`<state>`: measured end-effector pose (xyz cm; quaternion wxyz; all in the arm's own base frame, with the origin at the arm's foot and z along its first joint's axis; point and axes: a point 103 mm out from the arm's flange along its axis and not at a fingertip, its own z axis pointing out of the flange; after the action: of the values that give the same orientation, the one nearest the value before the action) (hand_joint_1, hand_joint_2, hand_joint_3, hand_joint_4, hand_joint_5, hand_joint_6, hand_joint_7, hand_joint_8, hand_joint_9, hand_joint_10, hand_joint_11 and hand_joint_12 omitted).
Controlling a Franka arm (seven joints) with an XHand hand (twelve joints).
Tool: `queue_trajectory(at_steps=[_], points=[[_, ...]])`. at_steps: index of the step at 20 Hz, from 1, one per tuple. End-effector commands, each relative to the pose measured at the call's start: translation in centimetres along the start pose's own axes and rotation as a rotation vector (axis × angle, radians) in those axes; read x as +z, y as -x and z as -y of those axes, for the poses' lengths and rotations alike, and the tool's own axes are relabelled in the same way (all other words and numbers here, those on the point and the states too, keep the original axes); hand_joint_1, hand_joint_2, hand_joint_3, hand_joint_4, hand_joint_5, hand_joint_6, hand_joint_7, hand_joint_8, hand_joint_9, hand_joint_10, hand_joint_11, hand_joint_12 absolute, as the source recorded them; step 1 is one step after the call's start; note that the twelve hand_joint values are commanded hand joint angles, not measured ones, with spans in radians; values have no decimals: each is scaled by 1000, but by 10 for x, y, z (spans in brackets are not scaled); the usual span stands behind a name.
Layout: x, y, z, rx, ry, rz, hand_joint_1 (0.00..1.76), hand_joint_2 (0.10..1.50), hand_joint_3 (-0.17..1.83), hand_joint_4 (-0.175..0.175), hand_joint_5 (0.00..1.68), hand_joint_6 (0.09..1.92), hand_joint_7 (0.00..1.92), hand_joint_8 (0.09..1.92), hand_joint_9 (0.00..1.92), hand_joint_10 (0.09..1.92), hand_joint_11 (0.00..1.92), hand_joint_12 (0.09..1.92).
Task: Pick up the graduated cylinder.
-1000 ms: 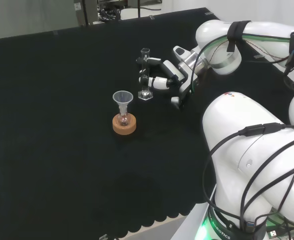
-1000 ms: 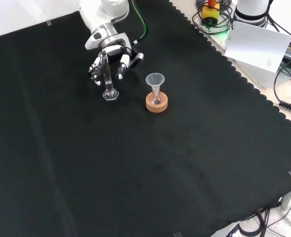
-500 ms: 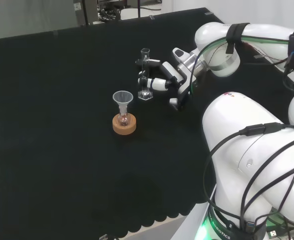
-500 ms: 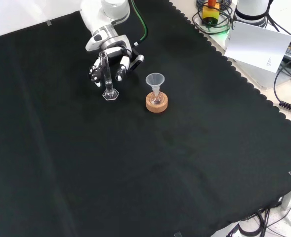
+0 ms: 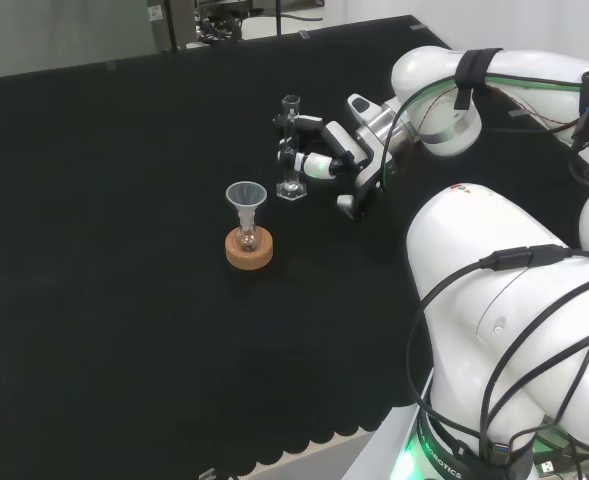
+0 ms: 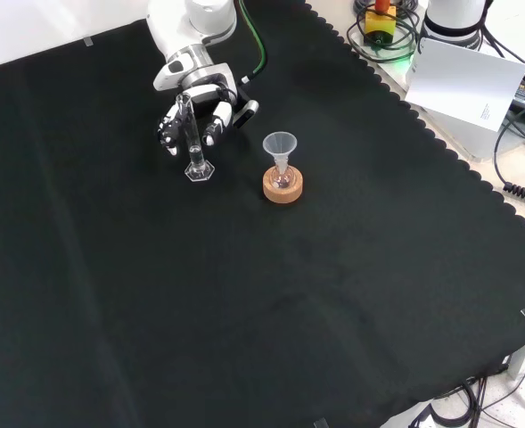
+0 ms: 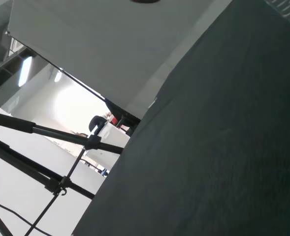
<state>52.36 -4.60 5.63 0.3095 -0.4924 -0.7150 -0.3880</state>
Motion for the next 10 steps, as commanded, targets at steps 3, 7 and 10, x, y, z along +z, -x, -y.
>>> queue_trajectory(at_steps=[3,7,10], points=[[2,-1,2,-12,21,-3,965,1083,-175,41,713,151,537,542,768,430,477,1220],[3,0,2,-11,28,-17,980,1077,-175,50,720,167,541,545,769,428,485,1214],[3,-1,2,-13,36,-19,991,1075,-175,54,732,181,562,554,776,429,494,1213]])
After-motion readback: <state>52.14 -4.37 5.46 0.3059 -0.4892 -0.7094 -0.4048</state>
